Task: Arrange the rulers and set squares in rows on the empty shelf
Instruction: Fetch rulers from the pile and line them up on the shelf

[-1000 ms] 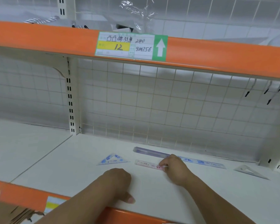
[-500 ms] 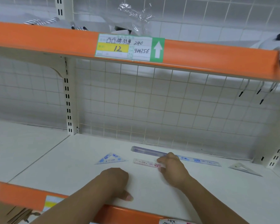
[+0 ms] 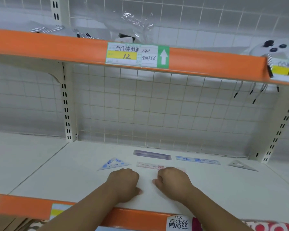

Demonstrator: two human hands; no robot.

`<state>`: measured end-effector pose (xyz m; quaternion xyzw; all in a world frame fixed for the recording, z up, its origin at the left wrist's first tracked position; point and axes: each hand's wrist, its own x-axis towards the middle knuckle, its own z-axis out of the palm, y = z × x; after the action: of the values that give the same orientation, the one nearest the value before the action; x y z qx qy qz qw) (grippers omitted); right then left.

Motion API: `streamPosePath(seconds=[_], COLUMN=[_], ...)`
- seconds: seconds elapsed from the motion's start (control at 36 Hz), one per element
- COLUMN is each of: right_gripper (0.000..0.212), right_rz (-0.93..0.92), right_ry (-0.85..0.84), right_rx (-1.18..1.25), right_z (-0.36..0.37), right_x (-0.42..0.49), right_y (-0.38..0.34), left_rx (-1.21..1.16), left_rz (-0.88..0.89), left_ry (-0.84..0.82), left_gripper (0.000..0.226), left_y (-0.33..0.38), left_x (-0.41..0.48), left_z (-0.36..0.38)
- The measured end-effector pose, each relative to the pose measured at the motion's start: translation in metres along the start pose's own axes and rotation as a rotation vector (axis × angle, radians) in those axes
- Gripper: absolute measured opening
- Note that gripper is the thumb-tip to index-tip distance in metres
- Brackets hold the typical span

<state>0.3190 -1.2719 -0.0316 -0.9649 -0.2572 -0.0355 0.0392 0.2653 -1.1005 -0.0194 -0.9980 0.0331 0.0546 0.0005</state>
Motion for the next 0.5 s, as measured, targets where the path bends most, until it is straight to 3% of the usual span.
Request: streamPosePath(seconds=[0.5], right_gripper=[0.033], right_rz=[0.154], right_ry=[0.033], right_rx=[-0.01], right_z=[-0.008], right_x=[-0.037], right_y=[0.002], left_rx=[0.03], left_rz=[0.141], left_ry=[0.123], left_gripper=[0.039], left_y=[0.008], left_x=[-0.002], left_z=[-0.018])
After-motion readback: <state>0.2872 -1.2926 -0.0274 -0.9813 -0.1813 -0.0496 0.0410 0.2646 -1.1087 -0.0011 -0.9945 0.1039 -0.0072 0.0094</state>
